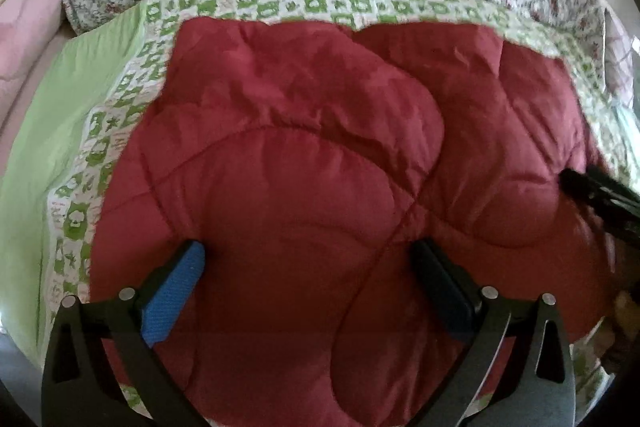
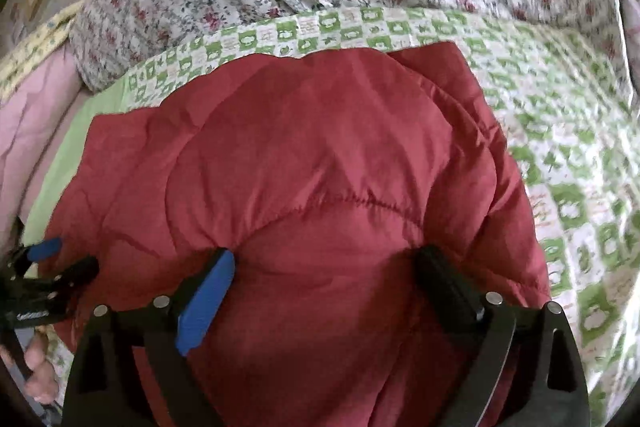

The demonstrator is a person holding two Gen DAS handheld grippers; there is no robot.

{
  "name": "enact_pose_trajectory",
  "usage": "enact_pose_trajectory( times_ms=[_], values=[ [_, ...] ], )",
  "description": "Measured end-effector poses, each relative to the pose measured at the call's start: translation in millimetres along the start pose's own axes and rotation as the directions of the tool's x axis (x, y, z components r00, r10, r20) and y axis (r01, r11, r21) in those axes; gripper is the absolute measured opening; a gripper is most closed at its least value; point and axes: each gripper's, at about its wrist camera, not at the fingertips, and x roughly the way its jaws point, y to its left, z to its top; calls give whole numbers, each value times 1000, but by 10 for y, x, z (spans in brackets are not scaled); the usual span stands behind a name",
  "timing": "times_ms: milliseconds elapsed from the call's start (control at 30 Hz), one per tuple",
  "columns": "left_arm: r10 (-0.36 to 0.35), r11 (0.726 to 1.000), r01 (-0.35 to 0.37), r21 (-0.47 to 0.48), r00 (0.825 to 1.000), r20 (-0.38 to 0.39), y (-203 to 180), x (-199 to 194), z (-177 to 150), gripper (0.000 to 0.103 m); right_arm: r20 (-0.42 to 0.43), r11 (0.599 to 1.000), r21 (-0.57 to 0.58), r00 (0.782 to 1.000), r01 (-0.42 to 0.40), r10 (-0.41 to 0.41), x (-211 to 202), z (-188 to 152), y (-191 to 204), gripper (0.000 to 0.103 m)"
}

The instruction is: Fold large clothes

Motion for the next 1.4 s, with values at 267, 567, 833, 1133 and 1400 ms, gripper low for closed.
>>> enact_pose_trajectory(
  times_ms=[267, 567, 833, 1133, 1400],
  values=[
    [15, 999, -16, -48, 1000, -22, 290, 135, 0, 103, 15, 1000, 4, 1000, -7, 7, -58, -12, 14, 94],
    [25, 999, -26, -33, 1000, -14, 269, 193, -21, 103, 10, 998, -46, 999, 35, -35, -214, -188, 89, 92],
    [26, 1000, -26, -15, 1000, -15, 254, 262, 5, 103, 21, 999, -30, 999, 35, -34, -89, -211, 35, 95],
    [43, 999, -43, -5, 999, -20, 241, 264, -2, 103, 73, 999, -28, 997, 36, -34, -477, -302, 193, 93],
    [68, 998, -68, 8, 998, -17, 214, 230, -8, 103, 23, 999, -25, 1000, 22, -22, -254, -428, 75, 95]
  ],
)
